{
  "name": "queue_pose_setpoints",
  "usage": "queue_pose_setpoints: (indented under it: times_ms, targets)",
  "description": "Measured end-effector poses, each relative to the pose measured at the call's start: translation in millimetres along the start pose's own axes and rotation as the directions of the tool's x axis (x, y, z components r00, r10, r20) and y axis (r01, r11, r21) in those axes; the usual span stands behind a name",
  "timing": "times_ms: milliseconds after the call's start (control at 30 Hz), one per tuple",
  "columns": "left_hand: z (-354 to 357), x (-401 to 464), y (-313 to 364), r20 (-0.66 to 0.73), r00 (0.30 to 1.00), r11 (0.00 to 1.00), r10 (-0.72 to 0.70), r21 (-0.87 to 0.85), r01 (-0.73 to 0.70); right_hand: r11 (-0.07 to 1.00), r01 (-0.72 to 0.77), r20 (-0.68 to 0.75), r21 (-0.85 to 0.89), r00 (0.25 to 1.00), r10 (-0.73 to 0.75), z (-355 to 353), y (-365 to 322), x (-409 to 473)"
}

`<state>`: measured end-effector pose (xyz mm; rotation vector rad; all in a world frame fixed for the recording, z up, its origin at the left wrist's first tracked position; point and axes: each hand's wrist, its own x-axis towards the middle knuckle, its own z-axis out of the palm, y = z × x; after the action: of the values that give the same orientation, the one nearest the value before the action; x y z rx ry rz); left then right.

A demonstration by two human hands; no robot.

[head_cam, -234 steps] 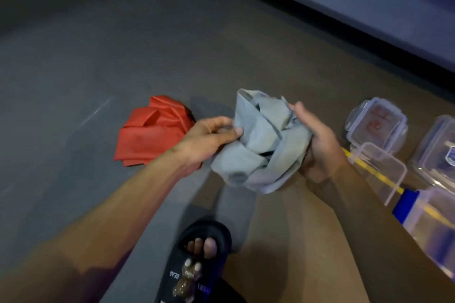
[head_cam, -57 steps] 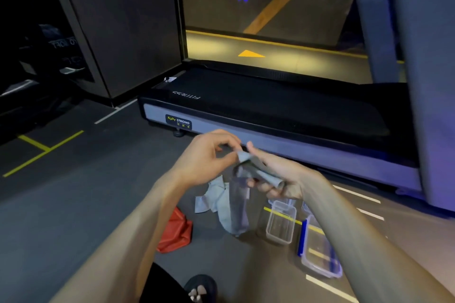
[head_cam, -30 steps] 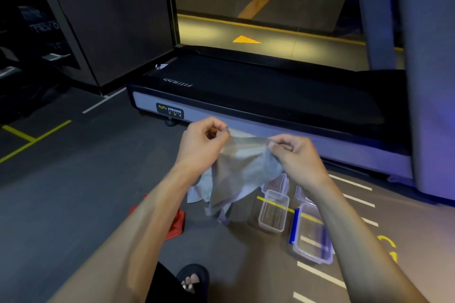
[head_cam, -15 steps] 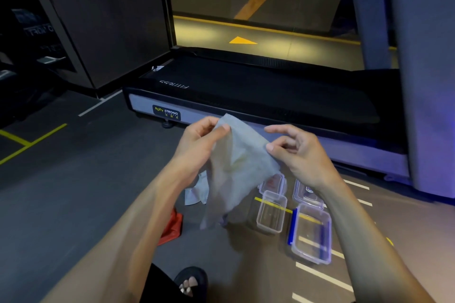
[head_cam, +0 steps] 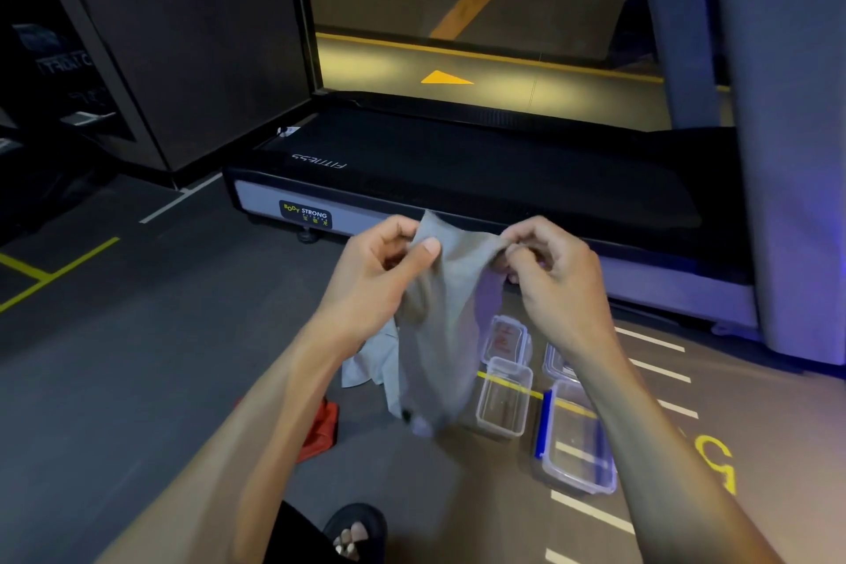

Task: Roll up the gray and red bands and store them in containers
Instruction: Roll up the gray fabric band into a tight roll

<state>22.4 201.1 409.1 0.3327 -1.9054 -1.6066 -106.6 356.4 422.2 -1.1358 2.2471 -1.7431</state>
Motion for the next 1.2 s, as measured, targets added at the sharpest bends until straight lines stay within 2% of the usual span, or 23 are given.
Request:
queue_pose_setpoints:
  times_ms: [133, 233, 333, 467, 633, 767, 900, 1100, 1200]
  targets:
    - [0, 1, -6, -0.054, 0.997, 0.993, 0.052, 0.104, -0.046, 0.993, 0.114, -0.009, 0.025, 0.993, -0.114, -3, -7, -2]
    - [4, 0, -7, 0.042, 0.998, 0.996, 0.052, 0.065, -0.054, 0.985, 0.173, 0.021, -0.013, 0.985, -0.173, -4, -10, -4]
    - [9, -2, -5, 0.125, 0.990, 0.995, 0.073, 0.064, -0.081, 0.982, 0.181, 0.123, -0.045, 0.977, -0.175, -6, -11, -5]
    - [10, -4, -5, 0.159, 0.981, 0.987, 0.113, 0.091, -0.129, 0.960, 0.234, 0.227, -0.156, 0.954, -0.196, -9, -6, -3]
    - [7, -3, -6, 0.122, 0.983, 0.981, 0.139, 0.120, -0.153, 0.965, 0.251, 0.285, -0.080, 0.933, -0.219, -15, -7, 0]
    - [5, -3, -3, 0.226, 0.969, 0.994, 0.098, 0.034, -0.108, 0.967, 0.255, 0.376, -0.004, 0.896, -0.235, -18, -10, 0]
    - [7, -6, 2, 0.262, 0.963, 0.993, 0.069, -0.110, -0.042, 0.973, 0.222, 0.374, 0.063, 0.899, -0.229, -23, -12, 1]
    - [9, -7, 6, 0.141, 0.989, 0.995, 0.051, -0.087, -0.039, 0.974, 0.226, 0.289, -0.007, 0.933, -0.214, -27, -8, 3]
    - [11, -7, 7, 0.106, 0.994, 0.997, 0.035, -0.077, -0.027, 0.985, 0.172, 0.213, 0.011, 0.962, -0.171, -28, -5, 3]
